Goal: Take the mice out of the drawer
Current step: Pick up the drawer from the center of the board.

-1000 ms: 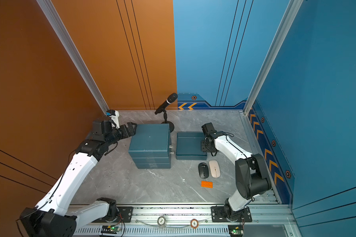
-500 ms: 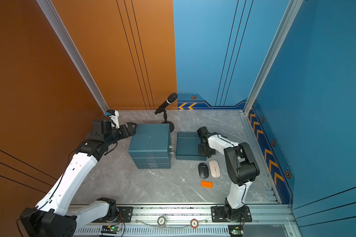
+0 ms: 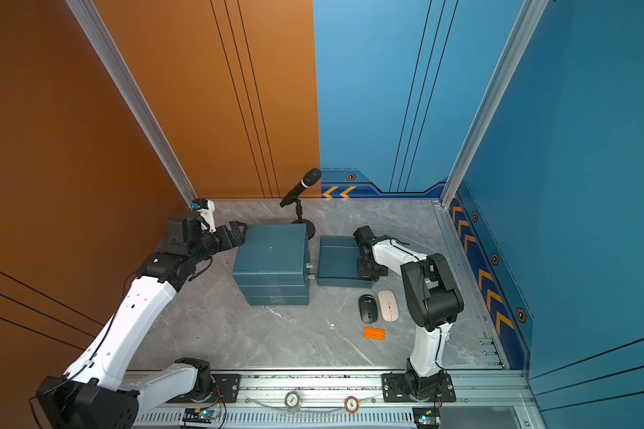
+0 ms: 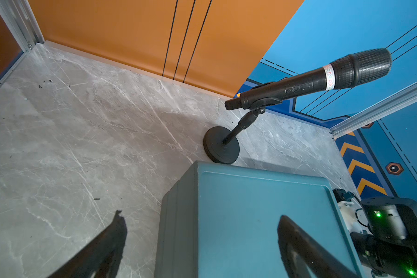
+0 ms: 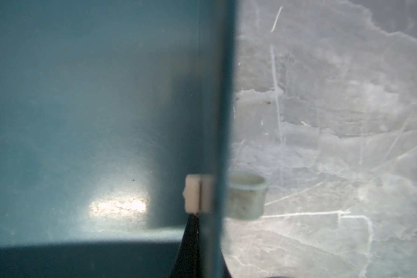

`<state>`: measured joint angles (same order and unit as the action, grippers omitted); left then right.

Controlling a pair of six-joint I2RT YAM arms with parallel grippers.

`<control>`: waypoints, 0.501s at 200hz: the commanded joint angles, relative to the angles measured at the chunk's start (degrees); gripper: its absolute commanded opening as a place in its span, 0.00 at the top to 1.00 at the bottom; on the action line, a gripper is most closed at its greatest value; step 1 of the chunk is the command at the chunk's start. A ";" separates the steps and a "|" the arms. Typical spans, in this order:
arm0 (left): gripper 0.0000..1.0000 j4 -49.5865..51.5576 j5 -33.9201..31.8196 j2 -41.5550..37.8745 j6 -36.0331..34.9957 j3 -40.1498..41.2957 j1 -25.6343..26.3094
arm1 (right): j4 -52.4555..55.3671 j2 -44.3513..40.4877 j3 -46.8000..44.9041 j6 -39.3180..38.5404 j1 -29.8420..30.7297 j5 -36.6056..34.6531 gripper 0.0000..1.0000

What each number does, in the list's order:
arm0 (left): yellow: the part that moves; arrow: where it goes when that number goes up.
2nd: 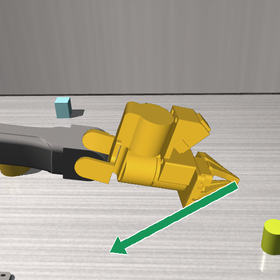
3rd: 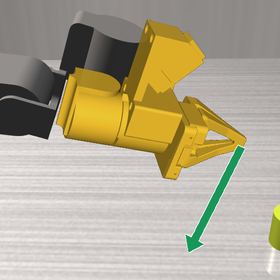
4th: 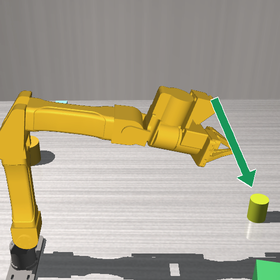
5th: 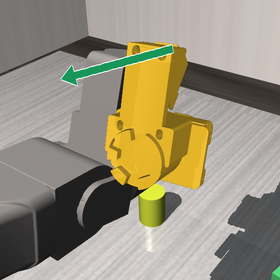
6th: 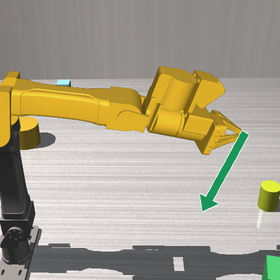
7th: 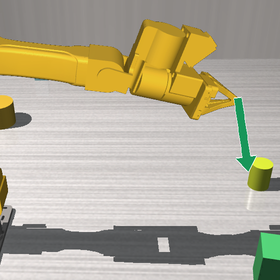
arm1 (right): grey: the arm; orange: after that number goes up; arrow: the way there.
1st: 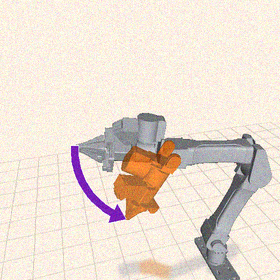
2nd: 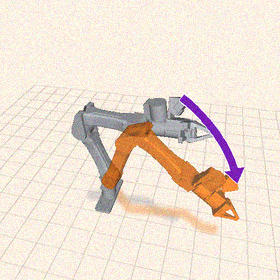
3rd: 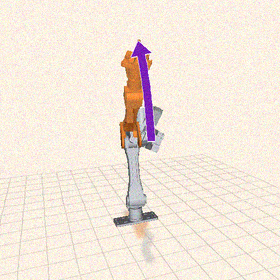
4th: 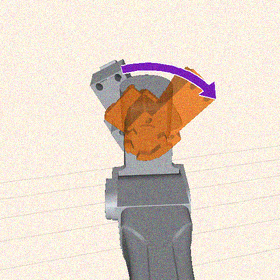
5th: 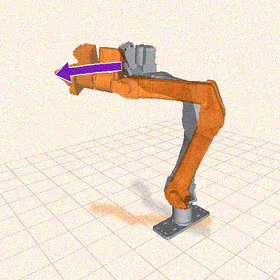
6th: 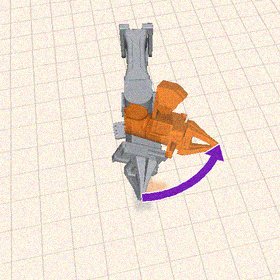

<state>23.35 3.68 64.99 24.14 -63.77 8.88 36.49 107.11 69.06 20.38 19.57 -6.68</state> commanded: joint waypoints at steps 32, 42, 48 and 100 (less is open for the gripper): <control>0.02 -1.68 0.49 -0.48 0.73 1.06 -0.54 | -2.97 -5.93 -4.68 -3.23 -0.96 7.92 1.00; 0.02 -1.73 0.62 -0.46 0.81 1.03 -0.60 | -4.16 -7.08 -5.52 -3.29 -1.74 11.14 1.00; 0.02 -1.73 0.61 -0.48 0.75 1.02 -0.59 | -4.68 -7.64 -6.00 -3.30 -2.05 12.47 1.00; 0.02 -1.90 0.56 -0.92 0.76 1.05 -0.60 | -7.28 -10.06 -8.88 -2.72 -4.06 17.44 1.00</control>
<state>23.33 3.68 64.99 24.53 -63.75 8.88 32.25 99.22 61.60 17.80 16.38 6.04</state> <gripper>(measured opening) 0.976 0.050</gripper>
